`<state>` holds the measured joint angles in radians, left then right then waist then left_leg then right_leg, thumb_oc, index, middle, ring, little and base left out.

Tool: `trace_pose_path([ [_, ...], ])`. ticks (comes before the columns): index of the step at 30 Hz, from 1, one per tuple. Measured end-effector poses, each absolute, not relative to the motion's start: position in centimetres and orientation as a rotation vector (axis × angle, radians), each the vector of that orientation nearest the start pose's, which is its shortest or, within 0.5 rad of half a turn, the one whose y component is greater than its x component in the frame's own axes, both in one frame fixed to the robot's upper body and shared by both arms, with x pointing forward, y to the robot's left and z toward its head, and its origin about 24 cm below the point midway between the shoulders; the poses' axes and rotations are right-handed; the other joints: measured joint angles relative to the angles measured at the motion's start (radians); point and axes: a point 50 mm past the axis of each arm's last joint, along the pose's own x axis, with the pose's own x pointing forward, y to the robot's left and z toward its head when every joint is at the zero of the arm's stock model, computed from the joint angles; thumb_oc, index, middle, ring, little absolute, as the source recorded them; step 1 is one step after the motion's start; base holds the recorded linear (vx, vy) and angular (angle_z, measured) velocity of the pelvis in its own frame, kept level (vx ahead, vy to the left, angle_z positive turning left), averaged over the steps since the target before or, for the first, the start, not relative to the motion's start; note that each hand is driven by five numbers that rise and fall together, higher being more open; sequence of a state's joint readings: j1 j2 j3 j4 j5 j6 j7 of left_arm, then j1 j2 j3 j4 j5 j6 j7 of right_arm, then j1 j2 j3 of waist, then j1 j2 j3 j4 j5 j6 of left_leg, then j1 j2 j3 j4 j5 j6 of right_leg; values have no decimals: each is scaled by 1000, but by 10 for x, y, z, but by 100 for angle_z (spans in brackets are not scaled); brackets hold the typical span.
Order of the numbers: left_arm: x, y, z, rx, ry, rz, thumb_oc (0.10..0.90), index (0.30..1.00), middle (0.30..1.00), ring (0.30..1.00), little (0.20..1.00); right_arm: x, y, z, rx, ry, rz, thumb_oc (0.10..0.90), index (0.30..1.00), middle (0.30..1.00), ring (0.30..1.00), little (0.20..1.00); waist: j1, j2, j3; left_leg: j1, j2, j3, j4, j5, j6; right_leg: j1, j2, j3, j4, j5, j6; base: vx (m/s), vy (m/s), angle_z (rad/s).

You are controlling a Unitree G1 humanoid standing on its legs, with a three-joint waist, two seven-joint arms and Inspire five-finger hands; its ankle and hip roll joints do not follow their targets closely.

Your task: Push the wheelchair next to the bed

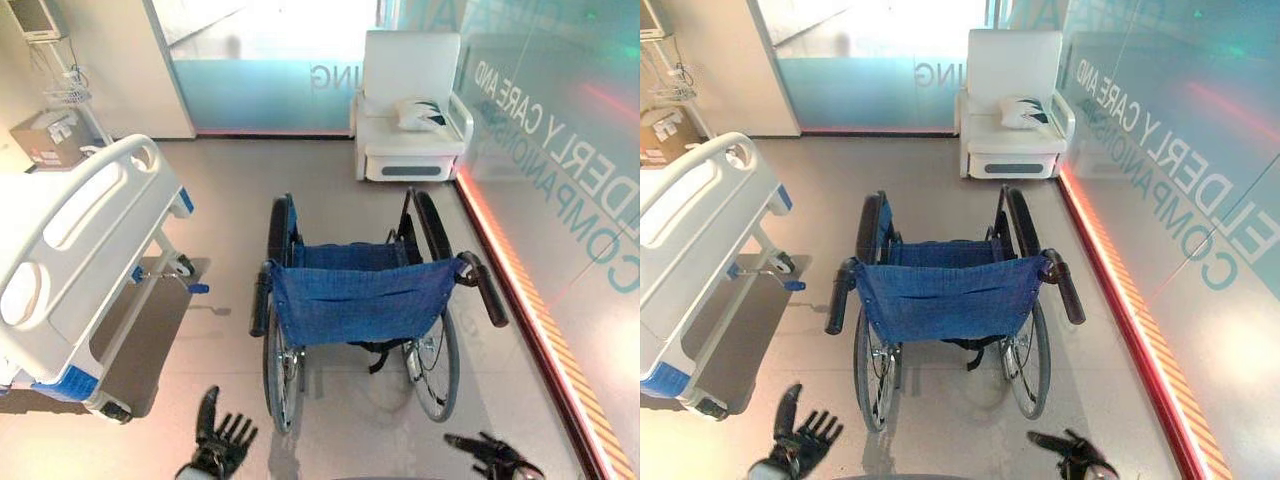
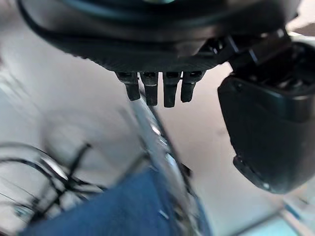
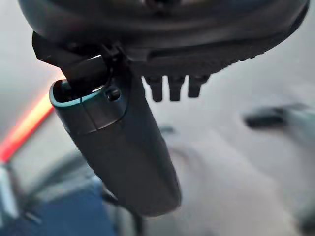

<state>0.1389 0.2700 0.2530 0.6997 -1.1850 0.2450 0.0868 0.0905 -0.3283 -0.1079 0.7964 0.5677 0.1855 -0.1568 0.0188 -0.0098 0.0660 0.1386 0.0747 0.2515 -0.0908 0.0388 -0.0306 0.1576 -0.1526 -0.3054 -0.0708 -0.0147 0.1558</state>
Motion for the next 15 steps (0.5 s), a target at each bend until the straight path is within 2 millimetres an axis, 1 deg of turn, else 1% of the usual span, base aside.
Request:
trace_pose_path([
  [1, 129, 272, -113, -1001, 733, 735, 800, 900, 900, 900, 900, 126, -285, -119, 233, 962, -603, 800, 900, 900, 900, 900, 0, 0, 0, 0, 0, 0, 0, 0, 0, 0, 0, 0, 0, 0, 0, 0, 0, 0],
  [2, 141, 279, -100, -995, 674, 715, 800, 900, 900, 900, 900, 138, -299, -100, 215, 846, -671, 800, 900, 900, 900, 900, -4, 4, 6, 0, -1, 0, 0, 0, 0, 0, 0, 1, -4, 1, 0, 0, 0, 0],
  [3, 144, 282, -96, -994, 650, 710, 800, 900, 900, 900, 900, 142, -303, -93, 215, 806, -687, 800, 900, 900, 900, 900, -5, 4, 9, 0, -1, 0, 0, 0, 0, 1, 1, 1, -6, 3, 1, 19, 44, -6],
  [4, 151, 286, -88, -987, 612, 694, 800, 900, 900, 900, 900, 151, -310, -81, 221, 728, -725, 800, 900, 900, 900, 900, -6, 6, 11, 0, -1, 0, 0, 0, 0, 2, 2, 3, -13, 7, 1, 15, 41, -5],
  [5, 154, 287, -85, -985, 603, 685, 800, 900, 900, 900, 900, 154, -313, -76, 214, 703, -739, 800, 900, 900, 900, 900, -7, 7, 11, 0, -1, 0, 0, 0, 0, 2, 2, 4, -14, 8, 1, 19, 49, -4],
  [7, 163, 290, -73, -970, 569, 630, 800, 900, 900, 900, 900, 165, -324, -55, 198, 595, -786, 800, 900, 900, 900, 900, -8, 13, 16, -3, -2, 1, -1, 0, 0, -3, 1, 7, -14, 9, 2, 16, 43, -2],
  [8, 165, 291, -71, -966, 563, 620, 800, 900, 900, 900, 900, 167, -325, -51, 196, 578, -794, 800, 900, 900, 900, 900, -8, 14, 17, -4, -2, 1, -1, 0, 0, -4, 1, 8, -14, 10, 2, 21, 52, -8],
  [10, 175, 292, -55, -943, 540, 548, 800, 900, 900, 900, 900, 175, -333, -33, 148, 494, -830, 800, 900, 900, 900, 900, -6, 21, 21, -8, -3, 1, -3, 0, 0, -10, 0, 20, -14, 13, 3, 27, 49, -8],
  [11, 177, 292, -52, -942, 529, 532, 800, 900, 900, 900, 900, 177, -334, -28, 121, 475, -836, 800, 900, 900, 900, 900, -6, 23, 22, -8, -4, 2, -4, 0, 0, -10, -1, 20, -15, 14, 3, 31, 41, -4],
  [12, 182, 292, -43, -962, 500, 496, 800, 900, 900, 900, 900, 181, -337, -19, 72, 437, -854, 800, 900, 900, 900, 900, -7, 28, 26, -8, -5, 3, -3, 0, 1, -10, -1, 22, -16, 16, 3, 32, 36, -4],
  [14, 192, 291, -25, -946, 451, 426, 800, 900, 900, 900, 900, 187, -343, 2, 17, 350, -898, 800, 900, 900, 900, 900, -7, 36, 34, -9, -5, 5, -7, 0, 1, -12, -2, 25, -17, 19, 3, 15, 16, -2],
  [15, 194, 290, -21, -941, 437, 411, 800, 900, 900, 900, 900, 188, -343, 7, 8, 327, -906, 800, 900, 900, 900, 900, -8, 39, 35, -9, -4, 6, -7, 0, 1, -12, -1, 25, -17, 19, 3, 0, 0, 0],
])
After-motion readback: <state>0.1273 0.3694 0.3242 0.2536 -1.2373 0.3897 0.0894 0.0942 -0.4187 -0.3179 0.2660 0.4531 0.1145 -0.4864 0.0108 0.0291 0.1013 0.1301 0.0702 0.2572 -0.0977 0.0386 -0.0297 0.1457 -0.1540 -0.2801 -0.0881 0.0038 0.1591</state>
